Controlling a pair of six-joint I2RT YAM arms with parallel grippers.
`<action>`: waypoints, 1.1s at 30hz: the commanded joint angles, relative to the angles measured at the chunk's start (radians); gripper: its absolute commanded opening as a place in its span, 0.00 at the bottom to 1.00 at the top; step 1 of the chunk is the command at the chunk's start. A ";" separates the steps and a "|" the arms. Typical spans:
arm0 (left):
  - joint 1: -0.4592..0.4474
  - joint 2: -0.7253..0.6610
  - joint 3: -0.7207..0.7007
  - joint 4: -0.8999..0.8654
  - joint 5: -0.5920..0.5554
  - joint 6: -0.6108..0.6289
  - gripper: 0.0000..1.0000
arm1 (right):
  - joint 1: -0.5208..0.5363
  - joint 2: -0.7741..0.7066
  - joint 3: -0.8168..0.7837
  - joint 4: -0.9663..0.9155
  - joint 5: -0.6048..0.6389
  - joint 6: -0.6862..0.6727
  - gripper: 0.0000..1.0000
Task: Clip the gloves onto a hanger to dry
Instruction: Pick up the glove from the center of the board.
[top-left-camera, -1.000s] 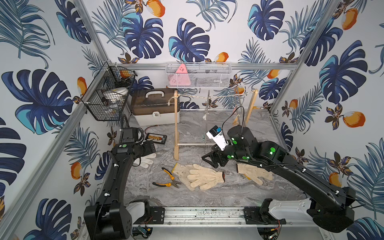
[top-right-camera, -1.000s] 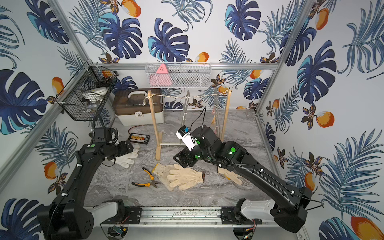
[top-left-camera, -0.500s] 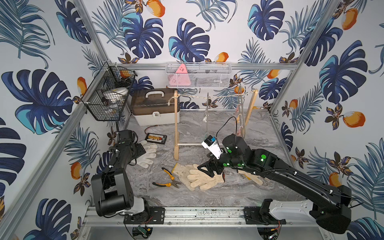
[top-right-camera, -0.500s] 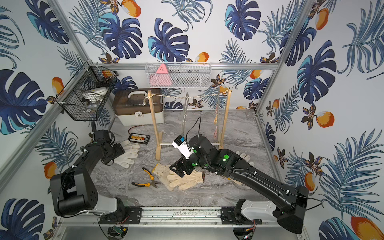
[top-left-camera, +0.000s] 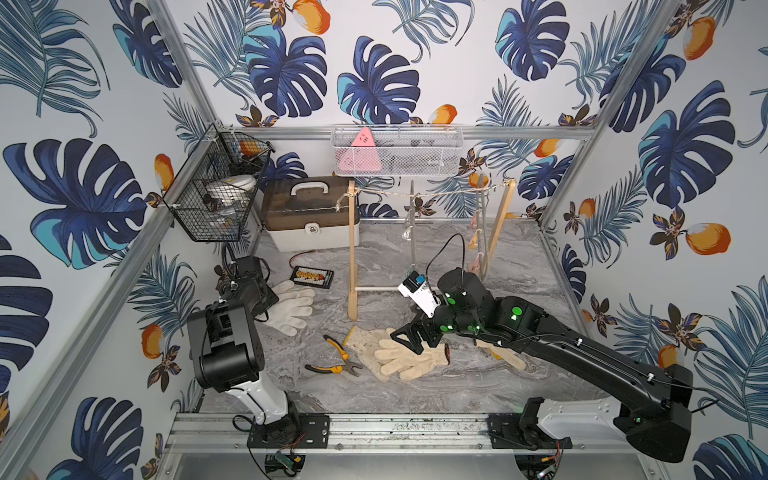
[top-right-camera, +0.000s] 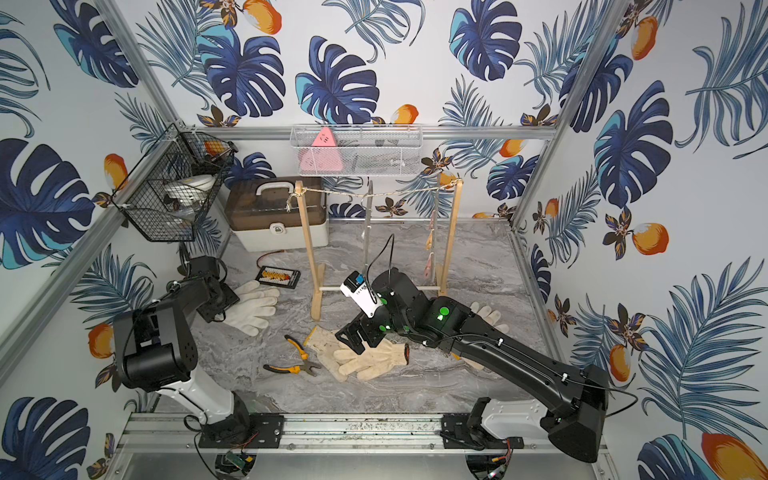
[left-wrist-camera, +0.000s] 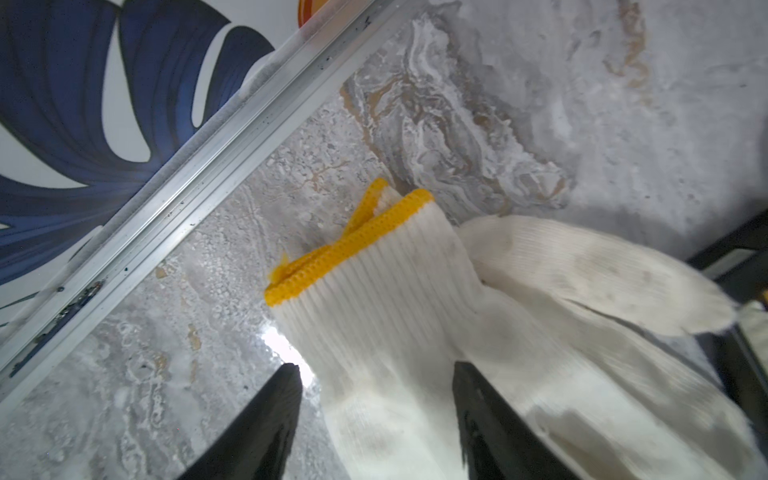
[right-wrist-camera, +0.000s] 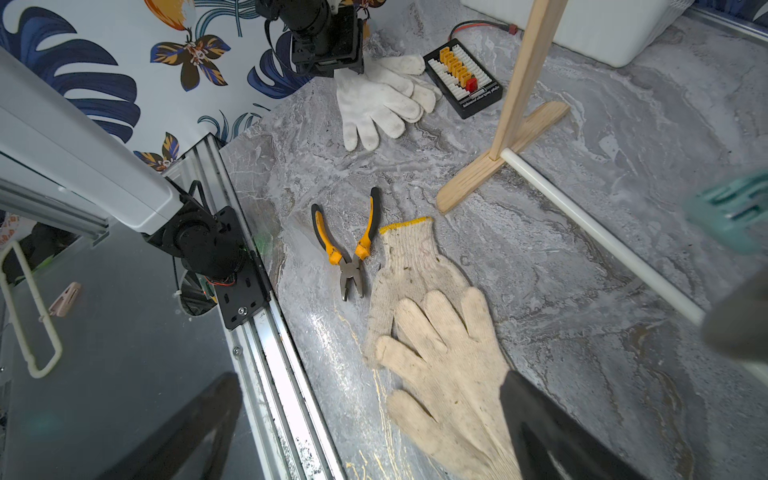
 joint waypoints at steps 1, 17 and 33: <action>0.007 0.028 0.002 0.039 -0.012 0.004 0.61 | -0.001 0.013 0.012 0.009 0.018 -0.019 1.00; 0.008 0.041 0.032 0.011 0.027 0.025 0.28 | -0.007 0.057 0.040 0.009 0.008 -0.026 1.00; 0.008 0.048 0.095 -0.038 0.079 0.052 0.00 | -0.009 0.064 0.051 0.007 -0.019 -0.028 1.00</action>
